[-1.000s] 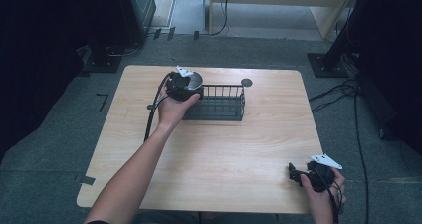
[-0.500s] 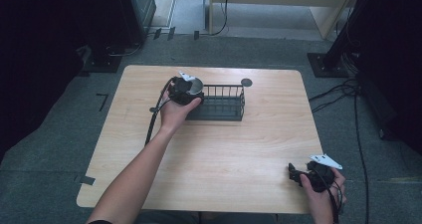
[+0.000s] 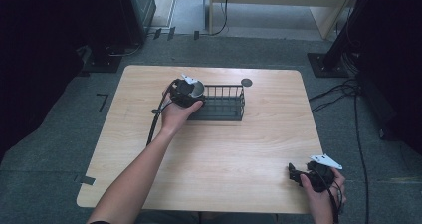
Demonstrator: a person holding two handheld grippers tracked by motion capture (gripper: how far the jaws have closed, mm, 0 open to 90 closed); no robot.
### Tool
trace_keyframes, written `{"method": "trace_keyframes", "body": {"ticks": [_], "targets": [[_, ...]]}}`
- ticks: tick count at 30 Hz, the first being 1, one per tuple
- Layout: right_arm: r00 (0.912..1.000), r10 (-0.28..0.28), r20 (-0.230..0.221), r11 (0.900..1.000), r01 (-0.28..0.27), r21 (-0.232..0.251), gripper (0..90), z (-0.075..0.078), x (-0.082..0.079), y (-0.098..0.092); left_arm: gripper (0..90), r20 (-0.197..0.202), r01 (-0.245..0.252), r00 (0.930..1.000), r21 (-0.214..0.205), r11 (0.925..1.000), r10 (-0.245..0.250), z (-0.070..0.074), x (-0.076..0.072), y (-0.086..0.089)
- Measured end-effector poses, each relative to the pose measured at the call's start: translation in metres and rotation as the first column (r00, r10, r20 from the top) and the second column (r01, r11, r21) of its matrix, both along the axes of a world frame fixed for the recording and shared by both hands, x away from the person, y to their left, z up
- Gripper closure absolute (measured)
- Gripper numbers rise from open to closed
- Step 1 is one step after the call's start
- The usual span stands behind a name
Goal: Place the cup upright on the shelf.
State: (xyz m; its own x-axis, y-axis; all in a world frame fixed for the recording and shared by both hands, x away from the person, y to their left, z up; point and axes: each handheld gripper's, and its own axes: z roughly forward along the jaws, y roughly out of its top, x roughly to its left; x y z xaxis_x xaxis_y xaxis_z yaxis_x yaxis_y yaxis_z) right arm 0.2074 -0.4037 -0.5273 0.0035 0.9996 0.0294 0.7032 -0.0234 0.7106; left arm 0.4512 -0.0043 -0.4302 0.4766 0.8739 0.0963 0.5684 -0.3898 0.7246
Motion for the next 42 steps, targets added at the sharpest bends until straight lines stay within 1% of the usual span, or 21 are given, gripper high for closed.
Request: {"method": "trace_keyframes", "body": {"ticks": [1, 2, 4, 14, 15, 16, 19, 21, 22, 23, 24, 27, 28, 29, 31, 33, 34, 35, 38, 41, 42], "targets": [[1.0000, 0.001, 0.000, 1.0000, -0.001, -0.001, 0.0, 0.000, 0.000, 0.000, 18.8, 0.004, 0.007, 1.0000, 0.008, 0.9999, -0.007, -0.001, -0.001, -0.001], [1.0000, 0.001, 0.000, 1.0000, -0.001, -0.001, 0.0, 0.000, 0.000, 0.000, 18.8, 0.004, 0.007, 1.0000, 0.008, 0.9999, -0.007, -0.001, -0.001, -0.001], [1.0000, 0.000, 0.000, 1.0000, 0.000, -0.001, 0.0, 0.000, 0.000, 0.000, 18.8, 0.014, 0.009, 0.9999, 0.035, 0.9993, -0.010, -0.002, -0.002, -0.003], [1.0000, 0.000, 0.000, 1.0000, 0.000, -0.001, 0.0, 0.000, 0.000, 0.000, 16.9, 0.014, 0.010, 0.9998, 0.027, 0.9996, -0.011, -0.001, -0.003, 0.000], [1.0000, 0.001, 0.000, 1.0000, -0.001, -0.001, 0.0, 0.000, 0.000, 0.000, 15.8, 0.015, 0.010, 0.9998, 0.025, 0.9996, -0.011, 0.000, -0.003, 0.000], [1.0000, 0.000, 0.000, 1.0000, 0.000, 0.000, 0.0, 0.000, 0.000, 0.000, 14.5, 0.019, 0.007, 0.9998, 0.014, 0.9999, -0.007, 0.001, -0.004, 0.000], [1.0000, 0.000, 0.000, 1.0000, 0.000, -0.001, 0.0, 0.000, 0.000, 0.000, 12.2, 0.024, 0.000, 0.9997, 0.015, 0.9999, 0.000, 0.003, -0.004, 0.001], [1.0000, 0.000, 0.000, 1.0000, 0.000, -0.001, 0.0, 0.000, 0.000, 0.000, 9.6, 0.027, -0.006, 0.9996, 0.000, 1.0000, 0.006, 0.005, -0.004, 0.003], [1.0000, 0.000, 0.000, 1.0000, 0.000, 0.000, 0.0, 0.000, 0.000, 0.000, 8.3, 0.027, -0.006, 0.9996, 0.000, 1.0000, 0.006, 0.005, -0.004, 0.003], [1.0000, 0.000, 0.000, 1.0000, 0.000, 0.000, 0.0, 0.000, 0.000, 0.000, 8.3, 0.023, -0.004, 0.9997, -0.009, 1.0000, 0.004, 0.006, -0.004, 0.004], [1.0000, 0.000, 0.001, 1.0000, 0.000, -0.001, 0.0, 0.000, 0.000, 0.000, 4.6, 0.017, 0.001, 0.9998, -0.024, 0.9997, -0.001, 0.007, -0.004, 0.005], [1.0000, 0.001, 0.000, 1.0000, -0.001, -0.001, 0.0, 0.000, 0.000, 0.000, 3.1, 0.009, 0.014, 0.9999, -0.048, 0.9988, -0.014, 0.011, -0.006, 0.008], [1.0000, 0.001, 0.000, 1.0000, -0.001, -0.001, 0.0, 0.000, 0.000, 0.000, 1.5, 0.005, 0.023, 0.9997, -0.070, 0.9973, -0.022, 0.014, -0.007, 0.010], [1.0000, 0.000, 0.000, 1.0000, 0.000, -0.001, 0.0, 0.000, 0.000, 0.000, 0.8, 0.005, 0.023, 0.9997, -0.070, 0.9973, -0.022, 0.014, -0.007, 0.010], [1.0000, 0.001, 0.000, 1.0000, -0.001, -0.001, 0.0, 0.000, 0.000, 0.000, 0.0, 0.011, 0.026, 0.9996, -0.077, 0.9967, -0.025, 0.018, -0.010, 0.011], [1.0000, 0.001, 0.000, 1.0000, -0.001, -0.001, 0.0, 0.000, 0.000, 0.000, 0.0, 0.018, 0.030, 0.9994, -0.099, 0.9947, -0.029, 0.023, -0.014, 0.014], [1.0000, 0.000, 0.000, 1.0000, 0.000, -0.001, 0.0, 0.000, 0.000, 0.000, 0.0, 0.018, 0.030, 0.9994, -0.099, 0.9947, -0.029, 0.023, -0.014, 0.014], [1.0000, 0.000, 0.000, 1.0000, 0.000, -0.001, 0.0, 0.000, 0.000, 0.000, 0.0, 0.017, 0.033, 0.9994, -0.114, 0.9930, -0.031, 0.026, -0.017, 0.017], [1.0000, 0.001, 0.000, 1.0000, -0.001, -0.001, 0.0, 0.000, 0.000, 0.000, 0.0, 0.019, 0.032, 0.9994, -0.116, 0.9928, -0.030, 0.029, -0.020, 0.021], [1.0000, 0.001, 0.000, 1.0000, -0.001, -0.001, 0.0, 0.000, 0.000, 0.000, 0.0, 0.024, 0.027, 0.9994, -0.134, 0.9906, -0.024, 0.032, -0.026, 0.029], [1.0000, 0.001, 0.000, 1.0000, -0.001, -0.001, 0.0, 0.000, 0.000, 0.000, 0.0, 0.024, 0.027, 0.9994, -0.134, 0.9906, -0.024, 0.032, -0.026, 0.029]]}}
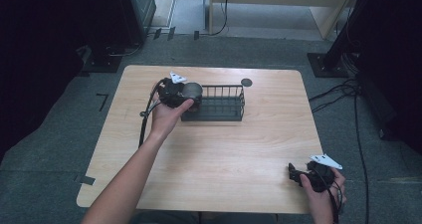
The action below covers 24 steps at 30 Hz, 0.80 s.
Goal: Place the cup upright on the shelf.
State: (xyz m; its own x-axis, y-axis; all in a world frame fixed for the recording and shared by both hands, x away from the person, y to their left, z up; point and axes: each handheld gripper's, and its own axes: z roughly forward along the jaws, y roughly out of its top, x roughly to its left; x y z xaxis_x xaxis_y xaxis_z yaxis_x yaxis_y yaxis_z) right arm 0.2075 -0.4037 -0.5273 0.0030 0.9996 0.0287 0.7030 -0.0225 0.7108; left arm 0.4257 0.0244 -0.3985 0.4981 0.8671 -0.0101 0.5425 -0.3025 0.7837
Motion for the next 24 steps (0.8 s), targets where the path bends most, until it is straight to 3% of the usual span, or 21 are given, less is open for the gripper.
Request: {"method": "trace_keyframes", "body": {"ticks": [15, 24], "targets": [[1.0000, 0.000, 0.000, 1.0000, 0.000, -0.001, 0.0, 0.000, 0.000, 0.000, 0.0, 0.007, -0.031, 0.9995, -0.029, 0.9991, 0.031, 0.003, -0.029, 0.040], [1.0000, 0.000, 0.000, 1.0000, 0.000, 0.000, 0.0, 0.000, 0.000, 0.000, 0.0, -0.009, -0.054, 0.9985, -0.048, 0.9973, 0.054, -0.007, -0.045, 0.063]]}}
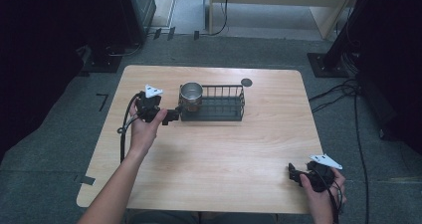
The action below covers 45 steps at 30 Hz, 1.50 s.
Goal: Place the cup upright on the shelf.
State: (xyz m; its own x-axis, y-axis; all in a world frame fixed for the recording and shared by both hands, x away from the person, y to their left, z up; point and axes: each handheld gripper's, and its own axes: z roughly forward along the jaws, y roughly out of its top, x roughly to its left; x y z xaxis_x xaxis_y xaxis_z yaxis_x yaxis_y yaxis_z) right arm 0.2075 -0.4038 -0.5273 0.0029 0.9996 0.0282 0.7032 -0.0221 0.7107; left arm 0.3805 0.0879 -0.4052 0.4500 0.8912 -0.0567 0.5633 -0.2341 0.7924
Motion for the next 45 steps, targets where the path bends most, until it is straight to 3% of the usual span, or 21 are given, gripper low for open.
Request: {"method": "trace_keyframes", "body": {"ticks": [18, 30, 34, 45], "targets": [[1.0000, 0.000, 0.000, 1.0000, 0.000, 0.000, 0.0, 0.000, 0.000, 0.000, 0.0, -0.055, -0.069, 0.9962, -0.012, 0.9976, 0.068, -0.038, -0.032, 0.041], [1.0000, 0.000, 0.000, 1.0000, 0.000, 0.000, 0.0, 0.000, 0.000, 0.000, 0.0, -0.115, -0.134, 0.9844, -0.002, 0.9909, 0.133, -0.069, -0.049, 0.069], [1.0000, 0.000, 0.000, 1.0000, 0.000, 0.000, 0.0, 0.000, 0.000, 0.000, 0.0, -0.131, -0.152, 0.9795, 0.019, 0.9882, 0.153, -0.079, -0.056, 0.079], [1.0000, 0.000, 0.000, 1.0000, 0.000, 0.000, 0.0, 0.000, 0.000, 0.000, 0.0, -0.153, -0.190, 0.9688, 0.044, 0.9808, 0.194, -0.093, -0.071, 0.099]]}}
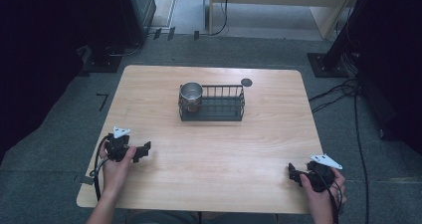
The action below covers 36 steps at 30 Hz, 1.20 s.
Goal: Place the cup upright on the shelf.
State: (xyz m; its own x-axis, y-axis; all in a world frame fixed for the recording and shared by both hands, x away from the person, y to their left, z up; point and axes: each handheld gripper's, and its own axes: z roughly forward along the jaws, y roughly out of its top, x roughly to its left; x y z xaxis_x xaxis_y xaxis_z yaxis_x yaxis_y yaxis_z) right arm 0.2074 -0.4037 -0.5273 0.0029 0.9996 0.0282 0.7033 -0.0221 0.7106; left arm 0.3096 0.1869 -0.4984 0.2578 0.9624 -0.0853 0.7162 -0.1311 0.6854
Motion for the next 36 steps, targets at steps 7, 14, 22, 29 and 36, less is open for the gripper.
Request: {"method": "trace_keyframes", "body": {"ticks": [7, 14, 22, 29, 36], "targets": [[1.0000, 0.000, 0.000, 1.0000, 0.000, 0.000, 0.0, 0.000, 0.000, 0.000, 0.0, -0.013, -0.025, 0.9996, 0.011, 0.9996, 0.026, -0.008, -0.011, 0.016], [1.0000, -0.001, 0.000, 1.0000, 0.001, 0.000, 0.0, 0.000, 0.000, 0.000, 0.0, -0.018, -0.078, 0.9968, 0.011, 0.9969, 0.078, -0.014, -0.023, 0.036], [1.0000, 0.000, 0.000, 1.0000, 0.000, 0.000, 0.0, 0.000, 0.000, 0.000, 0.0, 0.004, -0.095, 0.9955, 0.098, 0.9907, 0.095, -0.018, -0.036, 0.046], [1.0000, 0.000, 0.000, 1.0000, 0.000, -0.001, 0.0, 0.000, 0.000, 0.000, 0.0, 0.023, -0.084, 0.9964, 0.094, 0.9921, 0.082, -0.020, -0.043, 0.052], [1.0000, 0.000, 0.000, 1.0000, 0.000, 0.000, 0.0, 0.000, 0.000, 0.000, 0.0, 0.022, -0.088, 0.9960, 0.093, 0.9918, 0.086, -0.020, -0.042, 0.053]]}}
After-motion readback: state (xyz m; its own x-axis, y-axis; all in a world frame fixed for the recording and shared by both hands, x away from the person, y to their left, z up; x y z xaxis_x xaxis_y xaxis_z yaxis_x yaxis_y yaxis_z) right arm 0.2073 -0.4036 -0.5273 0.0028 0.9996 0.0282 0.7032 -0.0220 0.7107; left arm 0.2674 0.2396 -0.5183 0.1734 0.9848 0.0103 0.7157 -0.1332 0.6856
